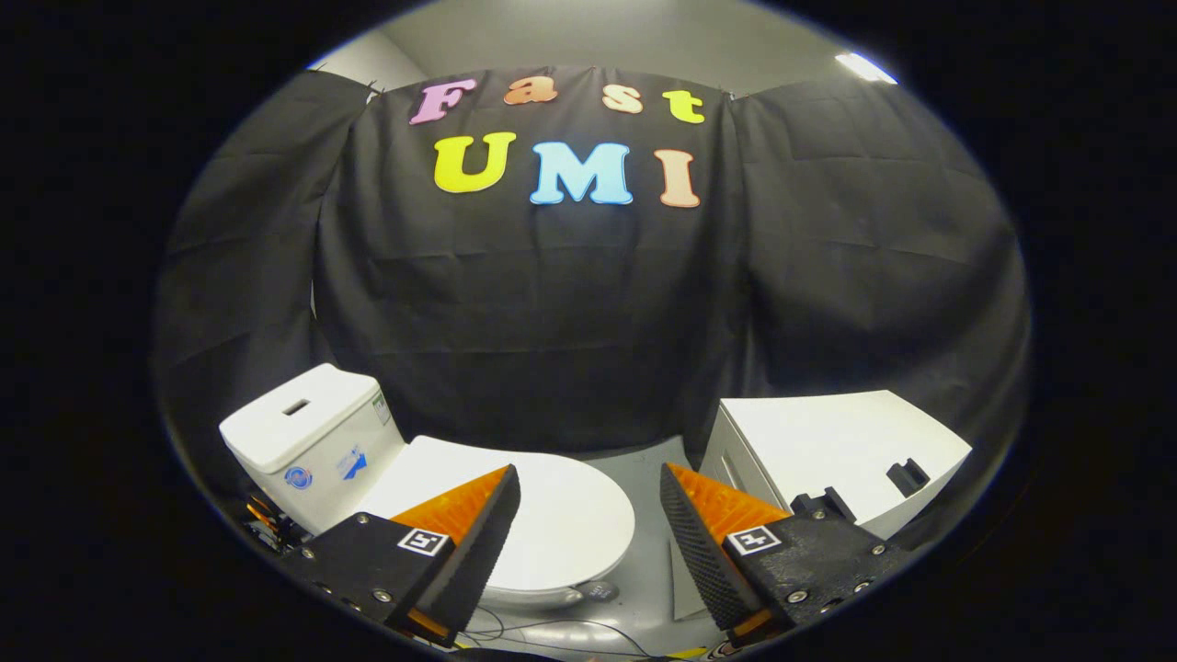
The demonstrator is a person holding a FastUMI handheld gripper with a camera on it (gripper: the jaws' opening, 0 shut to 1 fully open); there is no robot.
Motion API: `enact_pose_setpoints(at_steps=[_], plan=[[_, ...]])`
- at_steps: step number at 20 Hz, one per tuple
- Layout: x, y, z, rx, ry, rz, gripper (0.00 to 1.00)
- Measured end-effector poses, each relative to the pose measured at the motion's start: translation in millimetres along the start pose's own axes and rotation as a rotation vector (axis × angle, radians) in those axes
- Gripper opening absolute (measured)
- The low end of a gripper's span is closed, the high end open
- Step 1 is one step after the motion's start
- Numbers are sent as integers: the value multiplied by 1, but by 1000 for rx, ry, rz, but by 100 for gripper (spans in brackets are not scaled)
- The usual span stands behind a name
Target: Open the toilet lid.
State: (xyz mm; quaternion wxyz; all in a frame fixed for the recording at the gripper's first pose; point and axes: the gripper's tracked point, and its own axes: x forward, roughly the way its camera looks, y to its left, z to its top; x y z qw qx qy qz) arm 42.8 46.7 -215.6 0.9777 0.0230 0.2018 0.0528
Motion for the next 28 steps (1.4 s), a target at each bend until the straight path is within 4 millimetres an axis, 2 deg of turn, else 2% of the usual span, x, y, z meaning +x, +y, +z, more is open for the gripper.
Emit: enact_pose_setpoints(at_steps=[5, 10, 13, 16, 19, 23, 28], plan=[[2, 7, -10, 71, -5, 25, 94], [14, 44, -28, 245, 17, 88, 94], [23, 56, -56, 293, 74, 46, 95], [23, 80, -89, 484, 159, 47, 96], [16, 93, -133, 555, 234, 19, 96], [11, 86, -177, 620, 336, -21, 95], [29, 59, -192, 727, 334, -72, 94]])
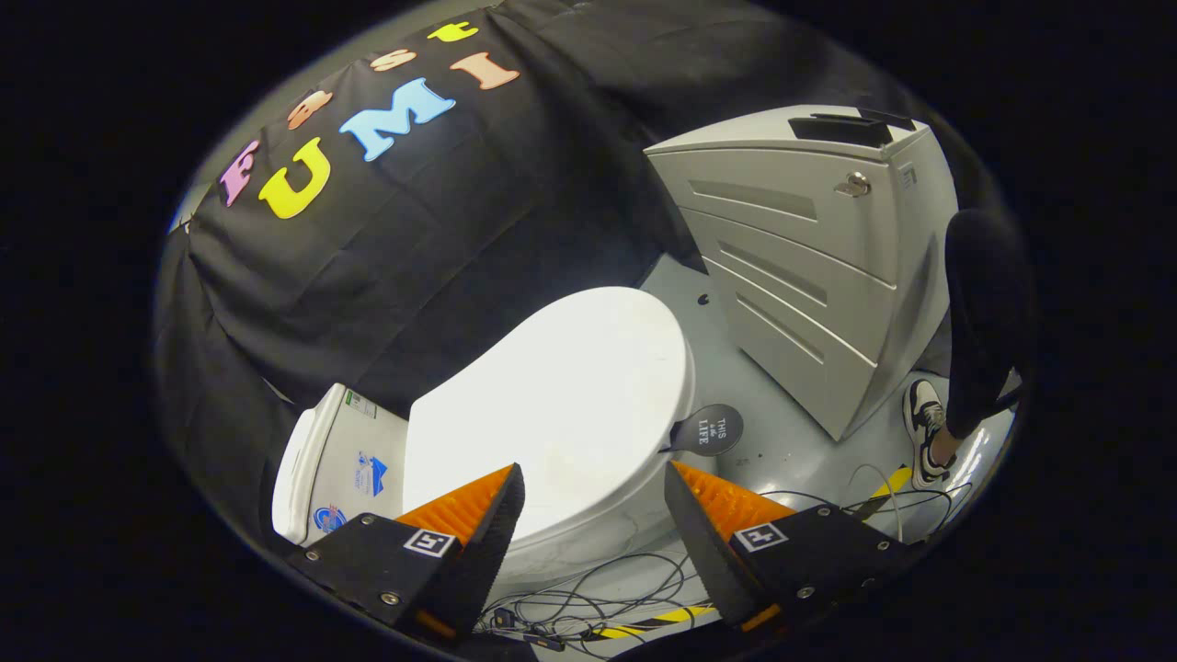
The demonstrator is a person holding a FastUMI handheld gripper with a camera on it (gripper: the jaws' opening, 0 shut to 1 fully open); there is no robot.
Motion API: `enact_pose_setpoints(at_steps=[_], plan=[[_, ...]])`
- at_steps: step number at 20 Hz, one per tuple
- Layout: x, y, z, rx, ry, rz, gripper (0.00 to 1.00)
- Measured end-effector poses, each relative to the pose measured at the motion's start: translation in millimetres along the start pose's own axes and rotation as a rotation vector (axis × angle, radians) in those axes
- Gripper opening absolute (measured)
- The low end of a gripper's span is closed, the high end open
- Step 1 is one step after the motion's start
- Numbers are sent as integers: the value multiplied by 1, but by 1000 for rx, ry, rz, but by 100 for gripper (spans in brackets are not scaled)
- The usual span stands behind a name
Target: Open the toilet lid.
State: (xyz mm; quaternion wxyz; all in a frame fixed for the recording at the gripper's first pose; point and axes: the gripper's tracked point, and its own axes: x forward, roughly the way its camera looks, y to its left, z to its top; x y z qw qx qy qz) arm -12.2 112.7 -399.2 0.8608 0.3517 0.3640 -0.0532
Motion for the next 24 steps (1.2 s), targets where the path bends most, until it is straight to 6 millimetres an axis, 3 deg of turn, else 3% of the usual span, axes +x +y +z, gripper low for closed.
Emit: enact_pose_setpoints(at_steps=[5, 10, 14, 17, 21, 24], plan=[[19, -28, 20, 141, -28, -7, 92], [25, -57, 7, 221, -15, -31, 90], [32, -70, -3, 236, 9, -51, 88], [38, -73, 3, 293, -15, -35, 84], [52, -93, -5, 304, 25, -72, 79], [62, -88, 1, 350, 1, -21, 70]])
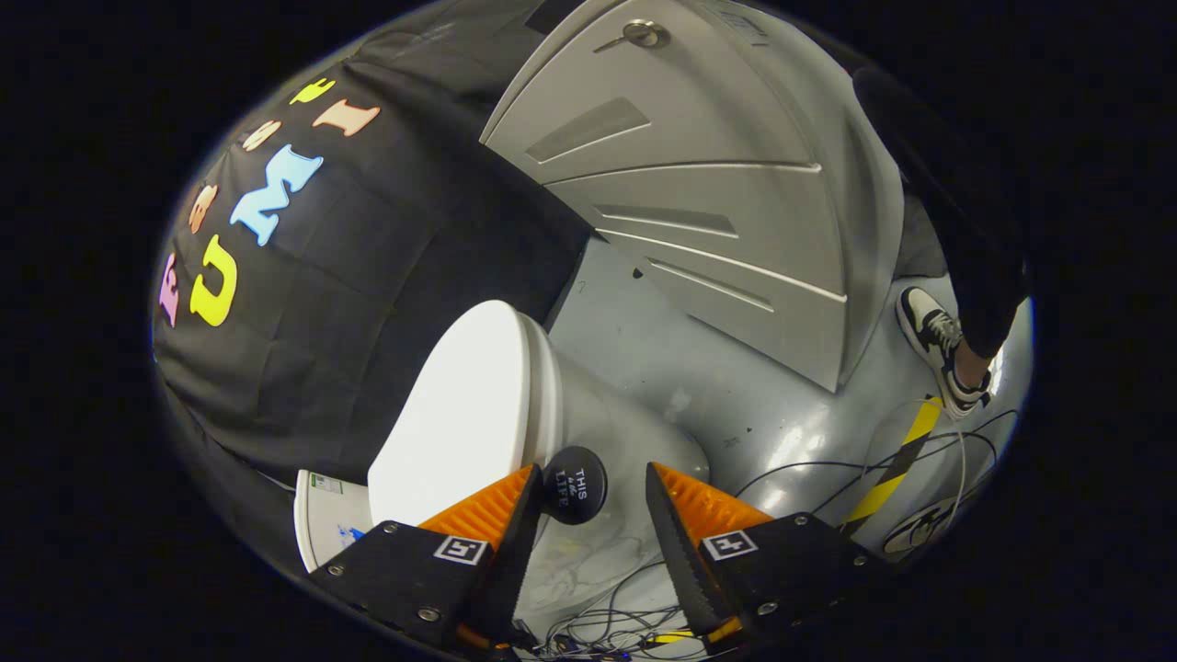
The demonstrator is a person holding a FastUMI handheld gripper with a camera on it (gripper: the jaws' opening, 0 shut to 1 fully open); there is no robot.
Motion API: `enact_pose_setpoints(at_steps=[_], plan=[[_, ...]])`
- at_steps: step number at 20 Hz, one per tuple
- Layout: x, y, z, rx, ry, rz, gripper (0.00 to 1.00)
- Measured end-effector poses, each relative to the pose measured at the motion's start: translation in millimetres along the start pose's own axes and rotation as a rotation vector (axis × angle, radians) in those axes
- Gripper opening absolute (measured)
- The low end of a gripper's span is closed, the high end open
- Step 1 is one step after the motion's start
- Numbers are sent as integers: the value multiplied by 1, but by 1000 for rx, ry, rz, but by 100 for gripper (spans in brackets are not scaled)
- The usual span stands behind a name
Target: Open the toilet lid.
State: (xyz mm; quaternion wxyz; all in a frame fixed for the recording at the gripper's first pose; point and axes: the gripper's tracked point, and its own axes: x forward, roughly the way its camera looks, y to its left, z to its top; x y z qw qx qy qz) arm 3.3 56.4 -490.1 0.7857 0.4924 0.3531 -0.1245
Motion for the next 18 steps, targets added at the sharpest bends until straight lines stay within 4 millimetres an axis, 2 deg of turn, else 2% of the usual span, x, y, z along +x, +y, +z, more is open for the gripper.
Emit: enact_pose_setpoints(at_steps=[1, 4, 5, 10, 15, 18], plan=[[4, 2, 1, 19, -5, 18, 60], [9, 7, 3, 59, -24, 66, 47], [9, 7, 4, 58, -28, 71, 40], [8, 8, 8, 18, -59, 70, 34], [2, 13, 12, -4, -84, 25, 12], [-4, 18, 12, -39, -75, -28, 7]])
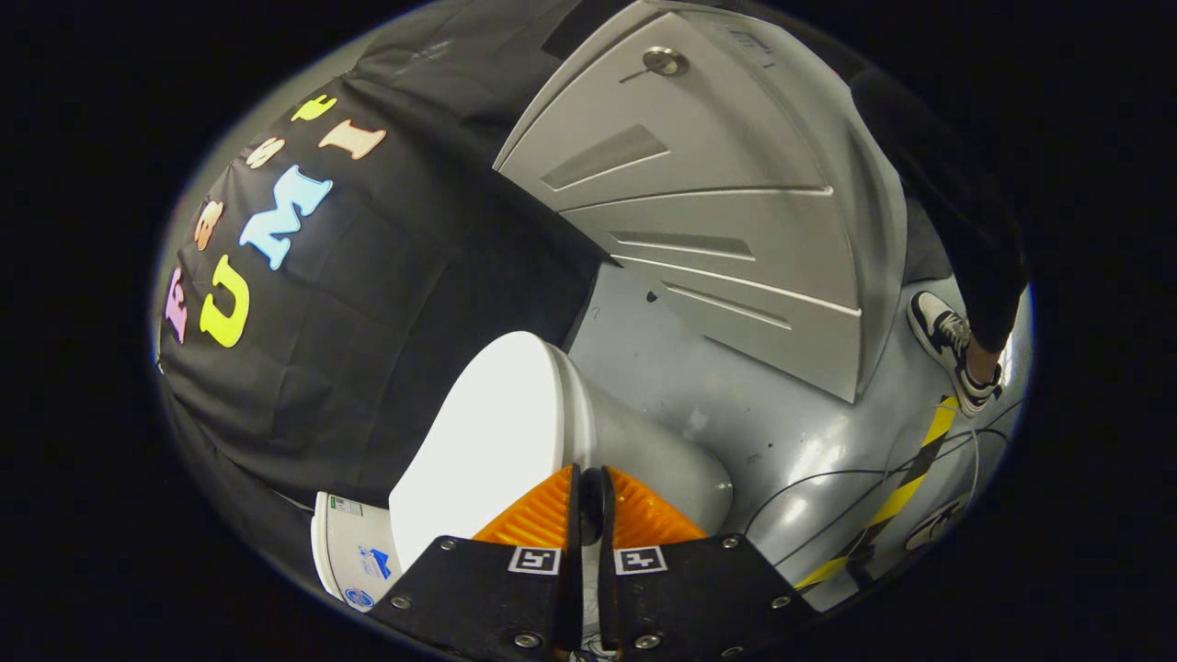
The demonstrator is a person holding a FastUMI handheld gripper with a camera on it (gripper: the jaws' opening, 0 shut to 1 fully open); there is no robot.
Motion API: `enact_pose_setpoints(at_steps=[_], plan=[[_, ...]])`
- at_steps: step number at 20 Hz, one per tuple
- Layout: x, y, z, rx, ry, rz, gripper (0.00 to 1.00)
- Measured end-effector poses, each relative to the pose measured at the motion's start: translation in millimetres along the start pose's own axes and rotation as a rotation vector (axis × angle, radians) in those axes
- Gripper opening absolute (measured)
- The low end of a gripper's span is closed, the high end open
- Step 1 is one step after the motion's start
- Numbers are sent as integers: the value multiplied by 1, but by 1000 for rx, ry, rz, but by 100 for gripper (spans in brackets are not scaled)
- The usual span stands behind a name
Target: Open the toilet lid.
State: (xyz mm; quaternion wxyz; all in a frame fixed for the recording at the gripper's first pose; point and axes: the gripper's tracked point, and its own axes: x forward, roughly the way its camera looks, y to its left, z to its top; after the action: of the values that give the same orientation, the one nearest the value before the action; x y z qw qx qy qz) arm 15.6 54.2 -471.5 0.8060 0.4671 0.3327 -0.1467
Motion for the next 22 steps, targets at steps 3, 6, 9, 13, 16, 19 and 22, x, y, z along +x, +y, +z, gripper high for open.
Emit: enact_pose_setpoints(at_steps=[3, 6, 9, 13, 16, 19, 22], plan=[[-9, 14, 9, -38, -14, 3, 1], [-20, 27, 16, -59, -30, 9, 1], [-30, 40, 24, -108, -32, 5, 1], [-43, 61, 33, -209, -49, -5, 1], [-55, 78, 39, -260, -83, -7, 1], [-67, 95, 44, -285, -113, -4, 1], [-77, 111, 46, -323, -130, 1, 1]])
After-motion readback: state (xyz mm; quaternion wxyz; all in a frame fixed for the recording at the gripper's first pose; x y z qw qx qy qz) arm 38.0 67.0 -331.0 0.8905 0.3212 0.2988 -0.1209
